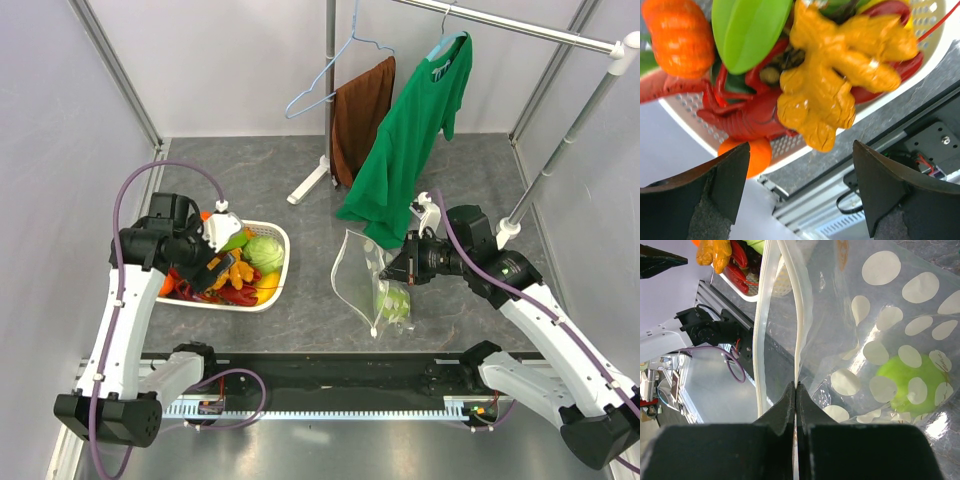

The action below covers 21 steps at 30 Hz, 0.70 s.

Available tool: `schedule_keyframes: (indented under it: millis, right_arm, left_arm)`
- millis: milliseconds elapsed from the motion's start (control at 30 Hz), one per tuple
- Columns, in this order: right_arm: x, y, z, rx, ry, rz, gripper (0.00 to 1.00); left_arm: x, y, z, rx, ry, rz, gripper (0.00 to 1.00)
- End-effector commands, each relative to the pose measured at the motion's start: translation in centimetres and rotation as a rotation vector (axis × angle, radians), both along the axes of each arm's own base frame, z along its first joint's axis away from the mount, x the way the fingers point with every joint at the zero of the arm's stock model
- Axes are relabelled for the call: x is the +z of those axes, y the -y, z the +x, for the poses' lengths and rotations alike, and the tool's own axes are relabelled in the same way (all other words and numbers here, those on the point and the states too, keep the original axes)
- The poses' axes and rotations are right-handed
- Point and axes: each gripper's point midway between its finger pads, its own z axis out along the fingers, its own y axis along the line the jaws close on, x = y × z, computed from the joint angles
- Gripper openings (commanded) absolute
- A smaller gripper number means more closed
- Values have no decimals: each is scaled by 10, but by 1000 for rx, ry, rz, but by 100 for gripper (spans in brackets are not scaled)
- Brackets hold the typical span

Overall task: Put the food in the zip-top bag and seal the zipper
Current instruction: Pick up the fake vegetable from the bin.

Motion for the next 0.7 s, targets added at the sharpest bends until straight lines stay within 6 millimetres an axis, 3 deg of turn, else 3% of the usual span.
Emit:
schedule_keyframes:
  millis: [0,333,667]
  right_arm:
    - [2,1,-1,11,23,1,0]
    - [1,2,-1,9,24,-4,0]
    - [5,1,3,7,29,-6,0]
  left_arm:
    - [-8,-16,-15,74,-64,51,88]
    - [-29,-21,-28,89,-96,63,89]
    - [-48,-16,-18,87,-117,43,84]
